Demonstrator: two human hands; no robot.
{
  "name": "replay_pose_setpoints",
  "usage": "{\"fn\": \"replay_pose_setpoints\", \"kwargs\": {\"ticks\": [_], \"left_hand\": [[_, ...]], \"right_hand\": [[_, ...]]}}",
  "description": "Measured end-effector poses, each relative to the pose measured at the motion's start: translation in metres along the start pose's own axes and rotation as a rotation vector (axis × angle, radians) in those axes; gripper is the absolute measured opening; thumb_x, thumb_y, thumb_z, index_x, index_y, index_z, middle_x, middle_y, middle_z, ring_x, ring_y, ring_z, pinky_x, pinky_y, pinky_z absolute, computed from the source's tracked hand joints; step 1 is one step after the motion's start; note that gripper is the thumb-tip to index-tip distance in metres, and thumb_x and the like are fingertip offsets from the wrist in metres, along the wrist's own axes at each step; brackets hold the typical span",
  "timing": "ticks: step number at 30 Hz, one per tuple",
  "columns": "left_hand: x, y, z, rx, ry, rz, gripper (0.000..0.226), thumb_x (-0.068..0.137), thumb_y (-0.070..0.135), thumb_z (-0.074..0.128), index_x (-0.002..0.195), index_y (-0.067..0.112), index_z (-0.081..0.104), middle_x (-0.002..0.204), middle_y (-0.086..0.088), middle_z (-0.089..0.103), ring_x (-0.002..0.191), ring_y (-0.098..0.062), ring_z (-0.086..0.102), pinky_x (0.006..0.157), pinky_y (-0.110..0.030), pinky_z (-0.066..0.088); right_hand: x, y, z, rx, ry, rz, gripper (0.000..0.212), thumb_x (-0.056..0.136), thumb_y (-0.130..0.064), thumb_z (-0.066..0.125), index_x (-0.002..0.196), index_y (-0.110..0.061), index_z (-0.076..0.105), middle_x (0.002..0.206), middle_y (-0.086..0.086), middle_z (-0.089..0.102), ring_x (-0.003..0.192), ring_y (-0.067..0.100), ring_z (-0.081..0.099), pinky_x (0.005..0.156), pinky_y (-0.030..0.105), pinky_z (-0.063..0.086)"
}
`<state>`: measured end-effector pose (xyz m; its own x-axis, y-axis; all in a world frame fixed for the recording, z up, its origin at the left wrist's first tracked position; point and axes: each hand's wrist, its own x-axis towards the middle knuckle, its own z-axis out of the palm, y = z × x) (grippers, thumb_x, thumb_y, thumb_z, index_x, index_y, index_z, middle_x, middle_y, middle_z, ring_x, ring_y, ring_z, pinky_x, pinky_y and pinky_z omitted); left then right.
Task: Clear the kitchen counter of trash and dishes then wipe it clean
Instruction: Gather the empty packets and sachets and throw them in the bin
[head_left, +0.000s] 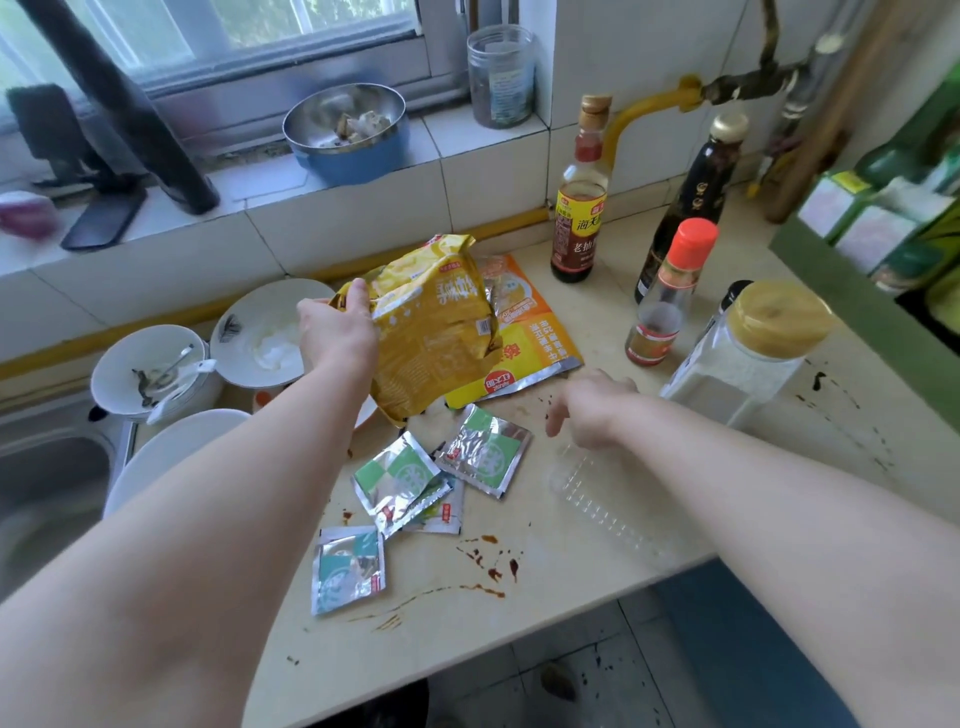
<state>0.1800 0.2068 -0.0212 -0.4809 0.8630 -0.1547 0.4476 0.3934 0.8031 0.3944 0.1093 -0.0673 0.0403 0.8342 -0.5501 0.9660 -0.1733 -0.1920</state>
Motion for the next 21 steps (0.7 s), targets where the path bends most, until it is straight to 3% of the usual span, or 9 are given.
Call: {"fn": "replay_pose_setpoints", "kwargs": {"ticks": [3, 5, 9, 14, 19, 21], "left_hand": [[0.002, -0.001, -0.013, 0.003, 0.026, 0.011, 0.053, 0.096, 0.05, 0.048, 0.126, 0.007, 0.045, 0.121, -0.011, 0.056, 0.094, -0.023, 0.047, 0.077, -0.032, 0.034], [0.004, -0.004, -0.028, 0.023, 0.04, 0.019, 0.053, 0.096, 0.05, 0.048, 0.126, 0.007, 0.045, 0.123, -0.011, 0.056, 0.103, -0.027, 0.052, 0.078, -0.032, 0.033], [0.008, -0.009, -0.061, 0.084, 0.05, 0.086, 0.052, 0.097, 0.047, 0.047, 0.127, 0.005, 0.044, 0.129, -0.015, 0.054, 0.118, -0.031, 0.051, 0.086, -0.033, 0.037], [0.026, -0.011, -0.103, 0.051, 0.075, 0.108, 0.053, 0.097, 0.046, 0.046, 0.128, 0.004, 0.042, 0.132, -0.016, 0.052, 0.118, -0.033, 0.052, 0.092, -0.036, 0.039], [0.041, -0.016, -0.124, 0.018, 0.099, 0.111, 0.051, 0.099, 0.044, 0.044, 0.128, 0.002, 0.042, 0.131, -0.016, 0.051, 0.118, -0.032, 0.05, 0.086, -0.035, 0.037], [0.045, -0.018, -0.124, 0.001, 0.106, 0.095, 0.051, 0.099, 0.043, 0.044, 0.127, 0.002, 0.042, 0.13, -0.016, 0.051, 0.117, -0.033, 0.051, 0.086, -0.035, 0.038]], "right_hand": [[-0.006, -0.006, 0.005, -0.05, 0.054, 0.044, 0.041, 0.081, 0.001, 0.049, 0.088, -0.034, 0.069, 0.124, 0.001, 0.055, 0.123, 0.02, 0.045, 0.102, 0.039, 0.033], [-0.009, -0.015, 0.005, -0.038, 0.08, 0.088, 0.035, 0.082, -0.003, 0.05, 0.084, -0.032, 0.069, 0.118, -0.001, 0.061, 0.116, 0.021, 0.052, 0.101, 0.04, 0.034], [-0.013, -0.036, 0.002, 0.024, 0.227, 0.167, 0.032, 0.084, -0.01, 0.052, 0.101, -0.029, 0.071, 0.121, 0.003, 0.062, 0.115, 0.026, 0.056, 0.099, 0.038, 0.036], [-0.02, -0.057, -0.006, 0.078, 0.342, 0.284, 0.035, 0.084, -0.012, 0.054, 0.116, -0.024, 0.064, 0.122, 0.005, 0.062, 0.113, 0.028, 0.058, 0.085, 0.03, 0.046], [-0.012, -0.072, -0.003, 0.382, 0.351, 0.399, 0.036, 0.081, -0.013, 0.055, 0.116, -0.014, 0.06, 0.114, 0.01, 0.064, 0.1, 0.031, 0.064, 0.082, 0.033, 0.053], [-0.003, -0.078, -0.001, 0.632, 0.36, 0.426, 0.035, 0.083, -0.009, 0.057, 0.118, -0.007, 0.057, 0.108, 0.014, 0.067, 0.087, 0.029, 0.069, 0.074, 0.037, 0.059]]}}
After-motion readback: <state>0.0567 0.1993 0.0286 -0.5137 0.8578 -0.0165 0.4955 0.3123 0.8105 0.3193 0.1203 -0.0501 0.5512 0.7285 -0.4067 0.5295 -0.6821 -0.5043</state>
